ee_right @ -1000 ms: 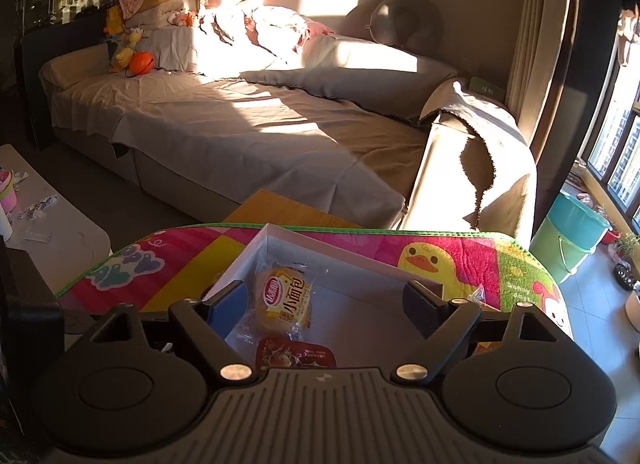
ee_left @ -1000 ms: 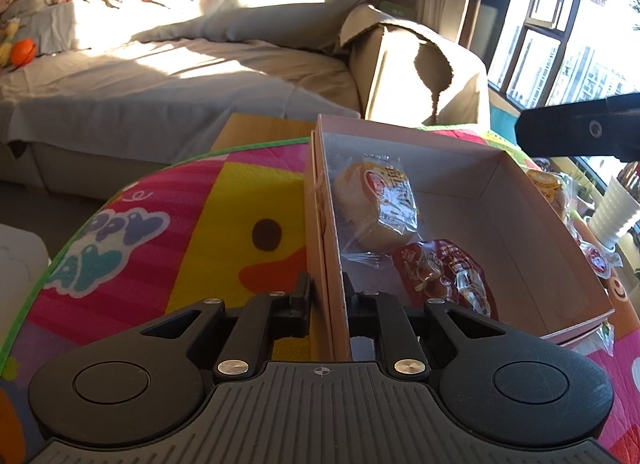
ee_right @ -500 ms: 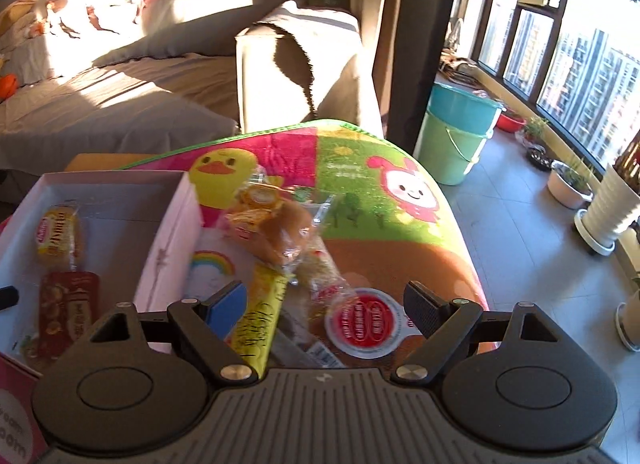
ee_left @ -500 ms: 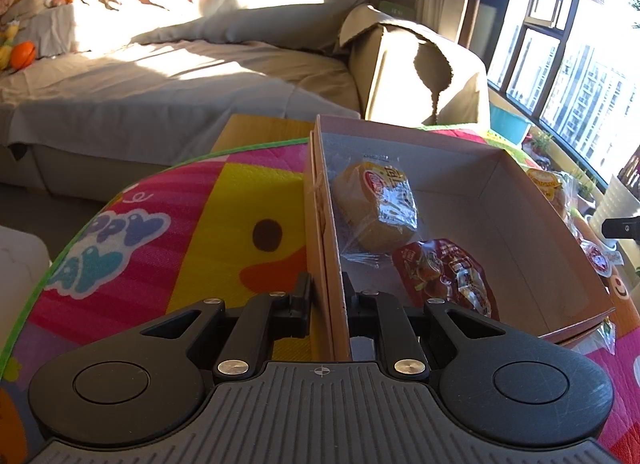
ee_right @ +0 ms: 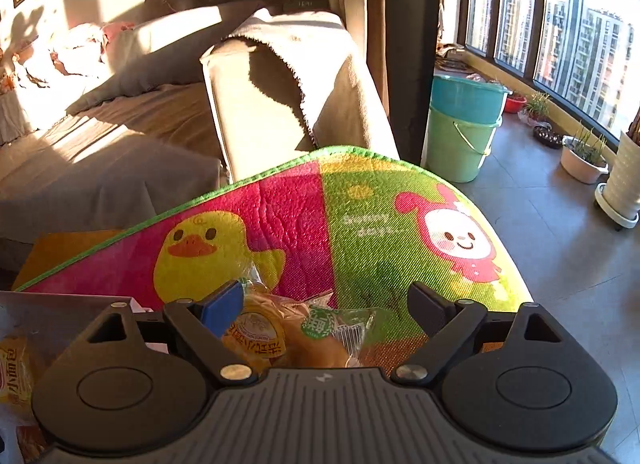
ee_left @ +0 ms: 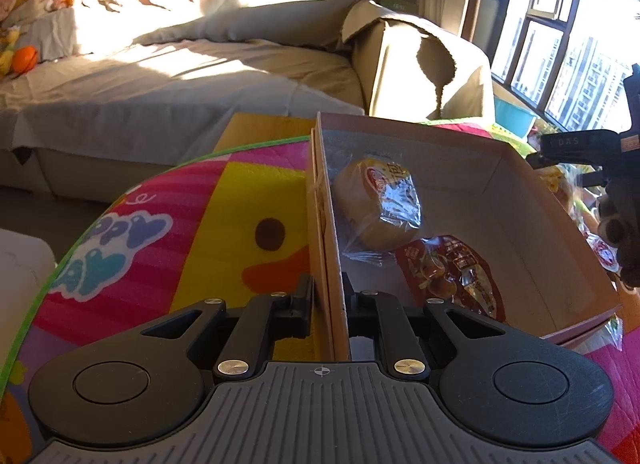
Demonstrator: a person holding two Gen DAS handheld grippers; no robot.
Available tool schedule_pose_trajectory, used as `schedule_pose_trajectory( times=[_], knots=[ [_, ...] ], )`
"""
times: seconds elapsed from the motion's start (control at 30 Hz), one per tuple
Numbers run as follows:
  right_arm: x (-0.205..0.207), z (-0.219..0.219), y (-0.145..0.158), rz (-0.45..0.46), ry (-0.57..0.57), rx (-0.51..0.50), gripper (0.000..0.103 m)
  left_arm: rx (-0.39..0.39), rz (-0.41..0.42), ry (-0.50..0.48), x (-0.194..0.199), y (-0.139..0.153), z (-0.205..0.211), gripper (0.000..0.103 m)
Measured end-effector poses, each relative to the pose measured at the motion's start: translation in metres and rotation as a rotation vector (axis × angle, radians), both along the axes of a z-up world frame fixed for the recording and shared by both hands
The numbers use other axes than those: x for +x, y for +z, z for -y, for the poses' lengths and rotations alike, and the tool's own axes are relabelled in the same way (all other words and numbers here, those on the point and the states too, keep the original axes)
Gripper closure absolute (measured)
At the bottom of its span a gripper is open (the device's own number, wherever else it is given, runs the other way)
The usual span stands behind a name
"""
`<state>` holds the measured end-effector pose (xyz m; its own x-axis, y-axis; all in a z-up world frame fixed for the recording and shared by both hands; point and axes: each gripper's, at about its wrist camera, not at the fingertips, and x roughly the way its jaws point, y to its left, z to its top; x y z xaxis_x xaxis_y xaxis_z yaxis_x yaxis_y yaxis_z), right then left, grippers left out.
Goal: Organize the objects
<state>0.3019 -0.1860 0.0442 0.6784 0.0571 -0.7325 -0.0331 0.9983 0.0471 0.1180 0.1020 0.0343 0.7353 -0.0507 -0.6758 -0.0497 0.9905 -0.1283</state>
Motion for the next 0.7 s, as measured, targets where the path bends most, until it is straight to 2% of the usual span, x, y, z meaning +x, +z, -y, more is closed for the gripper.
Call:
schedule_pose_trajectory(
  times=[0.1,0.17,0.2,0.27,0.37,0.5,0.7],
  knots=[
    [-0.007,0.009,-0.004,-0.027,0.011,0.068,0.008,-0.001,0.0,0.001,0.0,0.0,0.0,0.089],
    [-0.019,0.017,0.002,-0.035,0.042,0.119,0.034,-0.003,-0.002,0.003,0.001,-0.001,0.0,0.089],
    [-0.026,0.02,0.007,-0.032,0.043,0.122,0.039,-0.001,-0.001,0.003,0.001,-0.001,0.0,0.089],
    [-0.04,0.025,0.018,-0.022,0.056,0.13,0.058,-0.003,0.002,0.002,0.0,-0.002,0.0,0.089],
    [-0.068,0.038,0.037,-0.007,0.068,0.154,0.072,-0.009,0.006,0.006,-0.001,-0.003,0.0,0.089],
    [-0.112,0.054,0.052,0.009,0.07,0.153,0.078,-0.011,0.008,0.006,-0.001,-0.003,0.001,0.088],
    [-0.167,0.08,0.032,-0.061,0.002,0.137,0.079,-0.016,0.01,0.004,-0.002,-0.004,0.0,0.088]
  ],
)
